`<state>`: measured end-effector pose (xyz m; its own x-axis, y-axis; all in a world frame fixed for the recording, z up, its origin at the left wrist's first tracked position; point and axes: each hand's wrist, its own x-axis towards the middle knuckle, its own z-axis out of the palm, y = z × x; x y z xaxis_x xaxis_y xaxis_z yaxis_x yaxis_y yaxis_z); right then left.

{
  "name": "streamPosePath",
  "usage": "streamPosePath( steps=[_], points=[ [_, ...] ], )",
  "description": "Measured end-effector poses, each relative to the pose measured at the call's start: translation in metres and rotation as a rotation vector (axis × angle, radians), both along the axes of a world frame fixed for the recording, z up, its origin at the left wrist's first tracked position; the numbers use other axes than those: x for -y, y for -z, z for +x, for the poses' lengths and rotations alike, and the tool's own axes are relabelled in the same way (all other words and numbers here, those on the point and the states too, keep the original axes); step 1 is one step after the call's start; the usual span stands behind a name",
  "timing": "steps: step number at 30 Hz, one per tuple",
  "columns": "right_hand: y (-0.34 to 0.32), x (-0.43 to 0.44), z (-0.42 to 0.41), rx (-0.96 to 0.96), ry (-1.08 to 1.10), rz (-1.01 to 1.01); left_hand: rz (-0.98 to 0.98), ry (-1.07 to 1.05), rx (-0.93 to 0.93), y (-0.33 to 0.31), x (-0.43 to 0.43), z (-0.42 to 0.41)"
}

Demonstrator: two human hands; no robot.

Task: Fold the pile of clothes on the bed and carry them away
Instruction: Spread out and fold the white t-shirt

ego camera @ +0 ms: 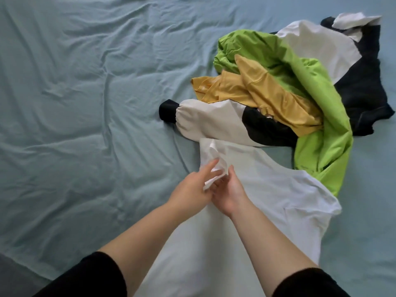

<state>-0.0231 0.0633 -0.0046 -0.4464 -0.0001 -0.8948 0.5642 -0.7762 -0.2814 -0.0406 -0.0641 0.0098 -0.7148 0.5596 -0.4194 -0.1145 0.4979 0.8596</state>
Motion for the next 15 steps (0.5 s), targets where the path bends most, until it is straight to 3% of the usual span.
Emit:
streamPosePath(
  steps=[4,8,11,15],
  points=[
    [0.014,-0.009,0.007,-0.033,0.073,-0.037,-0.055,0.068,0.068,0.012,-0.010,0.010],
    [0.015,-0.027,0.028,-0.094,-0.054,0.242,0.056,-0.190,0.168,0.021,-0.007,0.020],
    [0.010,-0.031,0.023,-0.083,-0.172,0.430,-0.120,-0.263,-0.006,0.027,0.000,0.023],
    [0.004,-0.026,-0.008,-0.093,-0.179,0.517,-0.251,-0.008,-0.322,0.040,0.009,0.025]
  ],
)
